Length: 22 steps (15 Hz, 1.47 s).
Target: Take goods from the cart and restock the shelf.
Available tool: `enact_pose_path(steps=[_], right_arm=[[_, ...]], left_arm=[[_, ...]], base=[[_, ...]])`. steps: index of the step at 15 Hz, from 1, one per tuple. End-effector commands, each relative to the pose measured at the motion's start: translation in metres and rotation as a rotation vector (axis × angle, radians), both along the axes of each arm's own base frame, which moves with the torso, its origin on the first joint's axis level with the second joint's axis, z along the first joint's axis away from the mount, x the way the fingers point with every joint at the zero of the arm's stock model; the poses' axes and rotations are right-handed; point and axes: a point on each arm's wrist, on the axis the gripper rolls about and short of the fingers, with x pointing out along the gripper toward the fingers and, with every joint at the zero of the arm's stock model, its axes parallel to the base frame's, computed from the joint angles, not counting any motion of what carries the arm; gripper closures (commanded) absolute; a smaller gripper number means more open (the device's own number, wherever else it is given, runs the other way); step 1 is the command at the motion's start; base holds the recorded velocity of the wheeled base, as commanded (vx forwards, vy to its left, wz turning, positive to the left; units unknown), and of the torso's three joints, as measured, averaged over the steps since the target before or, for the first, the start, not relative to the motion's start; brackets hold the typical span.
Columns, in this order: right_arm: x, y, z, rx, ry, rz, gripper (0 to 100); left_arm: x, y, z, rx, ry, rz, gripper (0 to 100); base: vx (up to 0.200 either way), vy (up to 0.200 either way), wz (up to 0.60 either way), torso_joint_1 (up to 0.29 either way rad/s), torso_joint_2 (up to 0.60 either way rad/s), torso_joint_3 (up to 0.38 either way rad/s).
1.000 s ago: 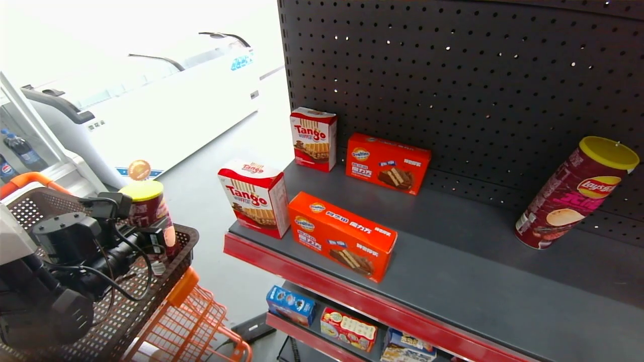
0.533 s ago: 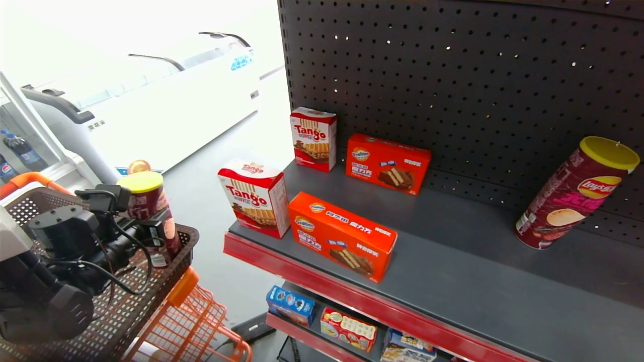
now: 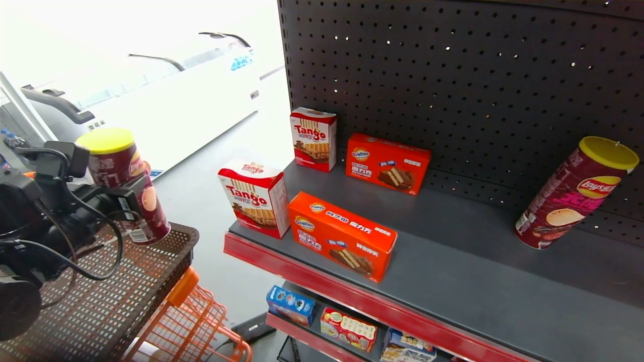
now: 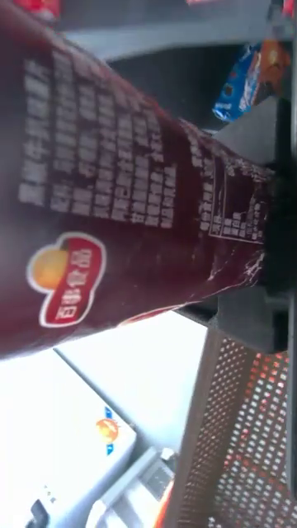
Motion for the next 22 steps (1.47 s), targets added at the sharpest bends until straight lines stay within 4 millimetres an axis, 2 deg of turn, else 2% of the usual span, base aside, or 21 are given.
enact_pose_path(steps=[1, 4, 5, 7, 11, 17, 22], right_arm=[[0.0, 0.0, 0.0, 0.0, -0.001, 0.0, 0], [0.0, 0.0, 0.0, 0.0, -0.001, -0.001, 0], [0.0, 0.0, 0.0, 0.0, -0.001, 0.0, 0], [0.0, 0.0, 0.0, 0.0, -0.001, 0.0, 0], [0.0, 0.0, 0.0, 0.0, 0.001, 0.0, 0], [0.0, 0.0, 0.0, 0.0, -0.001, 0.0, 0], [0.0, 0.0, 0.0, 0.0, -0.001, 0.0, 0]], left_arm=[[-0.037, -0.022, 0.039, 0.016, -0.122, -0.063, 100], [-0.055, -0.033, 0.035, 0.016, -0.084, -0.097, 100], [-0.081, -0.052, 0.031, 0.009, -0.075, -0.182, 100], [-0.102, -0.072, 0.028, 0.001, -0.052, -0.294, 100], [-0.117, -0.106, 0.024, -0.005, -0.027, -0.496, 100], [-0.129, -0.128, 0.015, -0.004, 0.006, -0.644, 100], [-0.145, -0.151, 0.017, -0.051, 0.042, -0.813, 100]], base=[[0.0, 0.0, 0.0, 0.0, 0.0, 0.0], [0.0, 0.0, 0.0, 0.0, 0.0, 0.0], [0.0, 0.0, 0.0, 0.0, 0.0, 0.0], [0.0, 0.0, 0.0, 0.0, 0.0, 0.0], [0.0, 0.0, 0.0, 0.0, 0.0, 0.0], [0.0, 0.0, 0.0, 0.0, 0.0, 0.0], [0.0, 0.0, 0.0, 0.0, 0.0, 0.0]])
